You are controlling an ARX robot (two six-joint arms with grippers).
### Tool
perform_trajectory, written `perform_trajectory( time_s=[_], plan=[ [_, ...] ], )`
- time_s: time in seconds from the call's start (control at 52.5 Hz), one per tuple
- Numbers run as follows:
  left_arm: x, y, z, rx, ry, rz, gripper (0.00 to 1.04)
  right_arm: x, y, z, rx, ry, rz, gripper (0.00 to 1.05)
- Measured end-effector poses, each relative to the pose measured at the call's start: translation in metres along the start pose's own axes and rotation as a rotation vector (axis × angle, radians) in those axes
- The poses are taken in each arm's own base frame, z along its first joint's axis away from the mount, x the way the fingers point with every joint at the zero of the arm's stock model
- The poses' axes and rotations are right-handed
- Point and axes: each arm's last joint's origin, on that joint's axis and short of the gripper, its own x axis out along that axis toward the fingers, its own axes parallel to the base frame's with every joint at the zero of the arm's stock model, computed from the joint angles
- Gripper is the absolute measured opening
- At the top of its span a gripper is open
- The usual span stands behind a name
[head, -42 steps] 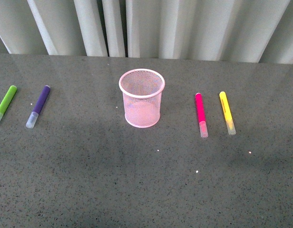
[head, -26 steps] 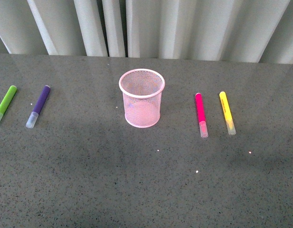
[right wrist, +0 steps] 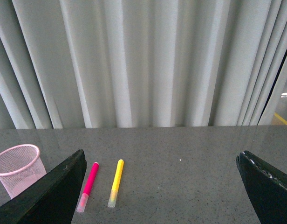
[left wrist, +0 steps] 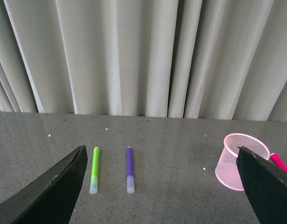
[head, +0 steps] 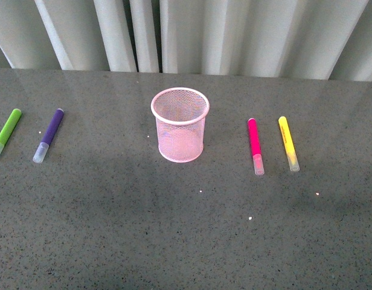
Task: Insert purple and pink pens into pink cup
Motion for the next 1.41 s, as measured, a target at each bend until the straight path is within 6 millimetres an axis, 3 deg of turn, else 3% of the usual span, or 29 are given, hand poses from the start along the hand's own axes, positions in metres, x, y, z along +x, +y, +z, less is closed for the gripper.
perform_trajectory(
  time_s=[1.086, 1.124, 1.219, 1.41],
  plan=[
    [0.0, 0.0, 0.0, 0.0, 0.0, 0.0, 0.98, 0.0, 0.0, 0.0, 0.0, 0.0, 0.0, 0.98],
    [0.001, 0.0, -0.002, -0.048, 0.086, 0.078, 0.98, 0.0, 0.0, 0.0, 0.0, 0.0, 0.0, 0.98],
    [0.016, 0.0, -0.003, -0.192, 0.296, 0.24, 0.98, 0.0, 0.0, 0.0, 0.0, 0.0, 0.001, 0.98],
    [0.055, -0.004, 0.009, -0.263, 0.285, 0.184, 0.98, 0.0, 0.0, 0.0, 0.0, 0.0, 0.0, 0.98]
  ],
)
